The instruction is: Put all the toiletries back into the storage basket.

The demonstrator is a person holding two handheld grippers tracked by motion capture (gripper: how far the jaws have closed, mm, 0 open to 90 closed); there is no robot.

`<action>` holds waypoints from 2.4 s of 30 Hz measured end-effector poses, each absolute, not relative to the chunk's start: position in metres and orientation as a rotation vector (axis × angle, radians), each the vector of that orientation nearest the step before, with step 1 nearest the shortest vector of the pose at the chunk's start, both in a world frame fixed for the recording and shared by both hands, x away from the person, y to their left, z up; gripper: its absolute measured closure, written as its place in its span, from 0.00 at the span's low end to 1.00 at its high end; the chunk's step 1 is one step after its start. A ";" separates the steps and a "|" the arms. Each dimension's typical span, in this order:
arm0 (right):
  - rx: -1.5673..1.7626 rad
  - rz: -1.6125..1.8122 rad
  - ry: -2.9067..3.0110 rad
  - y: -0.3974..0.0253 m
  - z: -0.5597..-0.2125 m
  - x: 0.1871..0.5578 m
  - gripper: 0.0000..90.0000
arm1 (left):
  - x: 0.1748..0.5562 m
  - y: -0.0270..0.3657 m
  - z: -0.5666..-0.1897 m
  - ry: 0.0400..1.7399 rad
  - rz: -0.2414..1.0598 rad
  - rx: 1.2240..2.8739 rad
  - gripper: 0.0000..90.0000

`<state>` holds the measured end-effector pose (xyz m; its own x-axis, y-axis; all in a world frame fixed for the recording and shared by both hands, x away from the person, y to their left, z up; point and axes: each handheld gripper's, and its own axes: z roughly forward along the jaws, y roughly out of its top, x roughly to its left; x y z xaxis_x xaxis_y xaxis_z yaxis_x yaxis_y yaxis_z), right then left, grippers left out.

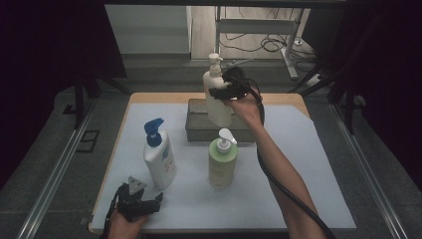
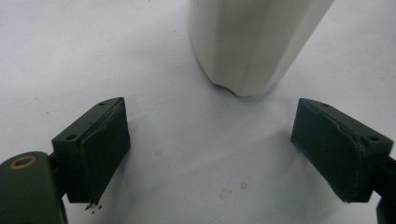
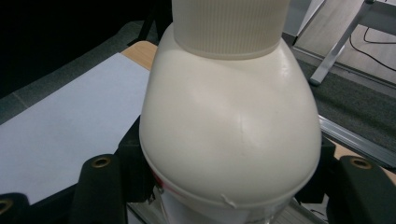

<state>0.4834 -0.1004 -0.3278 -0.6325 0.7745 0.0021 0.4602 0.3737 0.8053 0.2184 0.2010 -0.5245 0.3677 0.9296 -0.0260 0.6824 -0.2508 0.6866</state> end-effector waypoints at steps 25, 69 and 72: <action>1.062 1.139 2.267 -0.082 -0.364 0.497 0.41 | 0.218 0.201 -0.524 1.387 0.520 2.023 0.13; 1.024 1.123 2.342 -0.094 -0.400 0.474 0.41 | 0.218 0.201 -0.524 1.386 0.521 2.024 0.13; 1.011 1.134 2.350 -0.097 -0.401 0.474 0.40 | 0.218 0.201 -0.524 1.387 0.522 2.024 0.13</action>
<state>0.4742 -0.0966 -0.4012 -0.6886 0.7251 0.0018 0.4525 0.4278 0.7825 0.2183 0.2011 -0.5245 0.3698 0.9288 -0.0241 0.6826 -0.2540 0.6852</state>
